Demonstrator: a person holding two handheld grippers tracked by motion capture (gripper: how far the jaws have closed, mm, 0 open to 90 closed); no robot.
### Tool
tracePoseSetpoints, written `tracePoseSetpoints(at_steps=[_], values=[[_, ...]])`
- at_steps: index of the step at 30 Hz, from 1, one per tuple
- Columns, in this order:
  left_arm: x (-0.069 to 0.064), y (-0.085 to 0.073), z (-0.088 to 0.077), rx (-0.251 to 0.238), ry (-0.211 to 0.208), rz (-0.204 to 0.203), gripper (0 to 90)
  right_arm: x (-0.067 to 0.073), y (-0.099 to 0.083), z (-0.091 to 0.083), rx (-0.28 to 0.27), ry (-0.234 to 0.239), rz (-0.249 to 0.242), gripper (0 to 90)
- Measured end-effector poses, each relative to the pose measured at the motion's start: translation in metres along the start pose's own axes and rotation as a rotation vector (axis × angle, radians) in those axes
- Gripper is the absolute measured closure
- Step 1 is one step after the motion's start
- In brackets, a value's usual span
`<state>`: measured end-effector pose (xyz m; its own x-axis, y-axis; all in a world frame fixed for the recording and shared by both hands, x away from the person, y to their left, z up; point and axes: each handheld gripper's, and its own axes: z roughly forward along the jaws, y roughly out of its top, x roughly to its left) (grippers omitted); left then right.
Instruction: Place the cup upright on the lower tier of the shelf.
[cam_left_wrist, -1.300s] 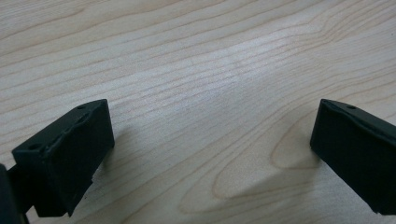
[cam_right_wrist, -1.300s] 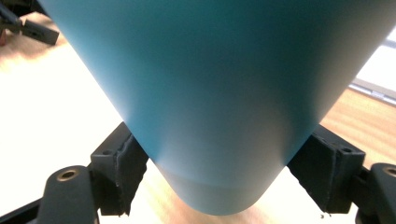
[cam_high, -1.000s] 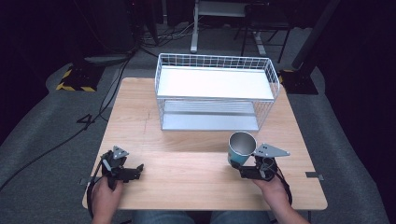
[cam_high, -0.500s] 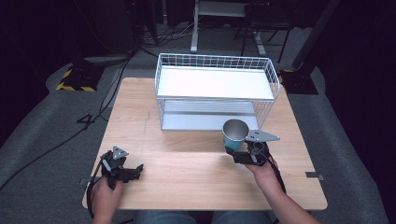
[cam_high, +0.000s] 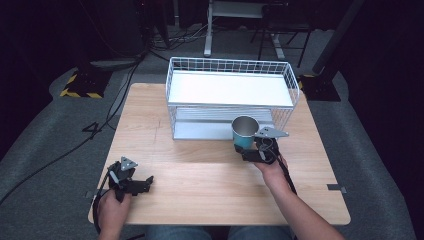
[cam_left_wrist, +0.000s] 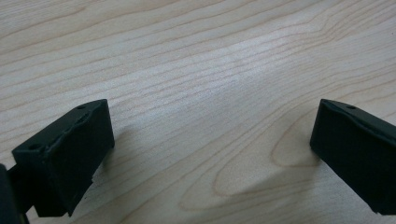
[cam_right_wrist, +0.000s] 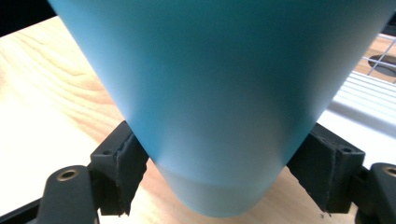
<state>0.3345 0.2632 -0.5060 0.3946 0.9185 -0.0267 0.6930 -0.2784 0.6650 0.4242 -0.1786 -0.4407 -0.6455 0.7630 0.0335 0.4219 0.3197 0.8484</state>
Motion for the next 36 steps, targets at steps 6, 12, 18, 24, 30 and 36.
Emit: tracePoseSetpoints(at_steps=[6, 12, 18, 24, 30, 36], values=[[0.0, 0.0, 0.0, 0.0, 0.0, 0.0, 0.1, -0.005, 0.005, 0.013, 0.0, -0.019, -0.002, 24.9], [0.0, 0.0, 0.0, -0.001, 0.0, 0.0, 0.1, -0.009, 0.01, 0.024, -0.007, -0.038, 0.005, 24.9], [0.0, 0.0, 0.0, 0.0, 0.0, 0.001, 0.1, -0.013, 0.014, 0.035, -0.014, -0.047, 0.013, 24.9], [0.0, 0.0, 0.0, -0.001, 0.0, -0.001, 0.1, -0.016, 0.018, 0.047, -0.03, -0.056, 0.025, 24.9], [0.0, 0.0, 0.0, -0.001, 0.0, -0.001, 0.1, -0.019, 0.02, 0.056, -0.047, -0.066, 0.033, 24.9], [0.0, 0.0, 0.0, 0.0, 0.0, 0.001, 0.1, -0.022, 0.021, 0.065, -0.074, -0.076, 0.038, 24.9]])
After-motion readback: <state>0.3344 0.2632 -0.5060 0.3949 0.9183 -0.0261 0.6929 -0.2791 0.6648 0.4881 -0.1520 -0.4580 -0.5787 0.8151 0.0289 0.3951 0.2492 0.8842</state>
